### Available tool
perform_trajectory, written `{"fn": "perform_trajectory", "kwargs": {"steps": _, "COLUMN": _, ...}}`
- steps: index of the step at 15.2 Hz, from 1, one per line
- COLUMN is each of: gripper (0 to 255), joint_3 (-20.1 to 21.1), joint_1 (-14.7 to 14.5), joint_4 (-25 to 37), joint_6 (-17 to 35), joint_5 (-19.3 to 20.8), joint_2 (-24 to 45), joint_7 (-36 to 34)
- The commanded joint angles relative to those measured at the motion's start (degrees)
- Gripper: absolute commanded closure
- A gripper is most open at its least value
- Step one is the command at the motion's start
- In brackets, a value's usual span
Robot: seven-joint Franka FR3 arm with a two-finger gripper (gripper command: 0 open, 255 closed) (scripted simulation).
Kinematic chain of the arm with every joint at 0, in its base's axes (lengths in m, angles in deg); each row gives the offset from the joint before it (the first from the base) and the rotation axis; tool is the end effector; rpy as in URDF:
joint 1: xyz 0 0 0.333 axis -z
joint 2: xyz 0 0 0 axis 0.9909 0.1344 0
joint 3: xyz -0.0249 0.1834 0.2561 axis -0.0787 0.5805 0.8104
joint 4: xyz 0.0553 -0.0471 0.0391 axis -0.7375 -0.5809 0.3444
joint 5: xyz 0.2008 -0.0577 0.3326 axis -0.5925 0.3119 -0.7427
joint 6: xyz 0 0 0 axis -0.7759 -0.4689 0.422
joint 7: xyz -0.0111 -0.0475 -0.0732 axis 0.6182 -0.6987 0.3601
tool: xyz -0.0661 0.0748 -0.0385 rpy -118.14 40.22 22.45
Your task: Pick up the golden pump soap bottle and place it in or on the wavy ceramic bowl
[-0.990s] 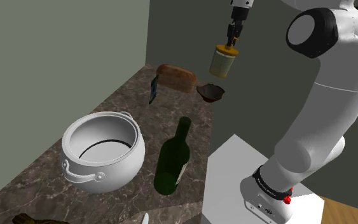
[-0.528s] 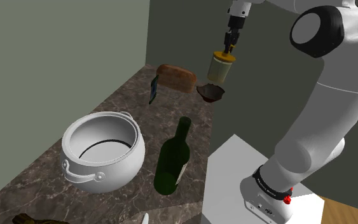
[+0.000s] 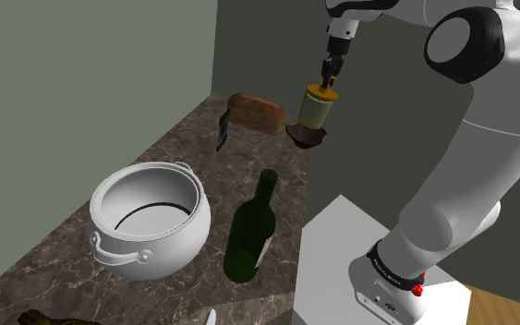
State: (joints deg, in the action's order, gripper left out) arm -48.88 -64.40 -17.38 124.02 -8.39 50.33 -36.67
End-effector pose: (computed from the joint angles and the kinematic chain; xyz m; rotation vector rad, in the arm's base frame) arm 0.5436 -0.3056 0.5198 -3.1051 -0.1586 0.2049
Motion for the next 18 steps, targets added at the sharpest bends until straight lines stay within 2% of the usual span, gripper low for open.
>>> {"fn": "perform_trajectory", "kwargs": {"steps": 1, "gripper": 255, "joint_3": 0.1, "joint_1": -0.1, "joint_4": -1.5, "joint_6": 1.5, "joint_5": 0.0, "joint_2": 0.0, "joint_7": -0.1}}
{"fn": "perform_trajectory", "kwargs": {"steps": 6, "gripper": 255, "joint_3": 0.1, "joint_1": -0.2, "joint_4": -5.3, "joint_6": 5.4, "joint_5": 0.0, "joint_2": 0.0, "joint_7": -0.2}}
{"fn": "perform_trajectory", "kwargs": {"steps": 14, "gripper": 255, "joint_3": 0.1, "joint_1": -0.2, "joint_4": -5.3, "joint_6": 5.4, "joint_5": 0.0, "joint_2": 0.0, "joint_7": -0.2}}
{"fn": "perform_trajectory", "kwargs": {"steps": 15, "gripper": 0, "joint_3": 0.1, "joint_1": -0.2, "joint_4": -5.4, "joint_6": 5.5, "joint_5": 0.0, "joint_2": 0.0, "joint_7": -0.2}}
{"fn": "perform_trajectory", "kwargs": {"steps": 18, "gripper": 0, "joint_3": 0.1, "joint_1": -0.2, "joint_4": -5.3, "joint_6": 5.5, "joint_5": 0.0, "joint_2": 0.0, "joint_7": -0.2}}
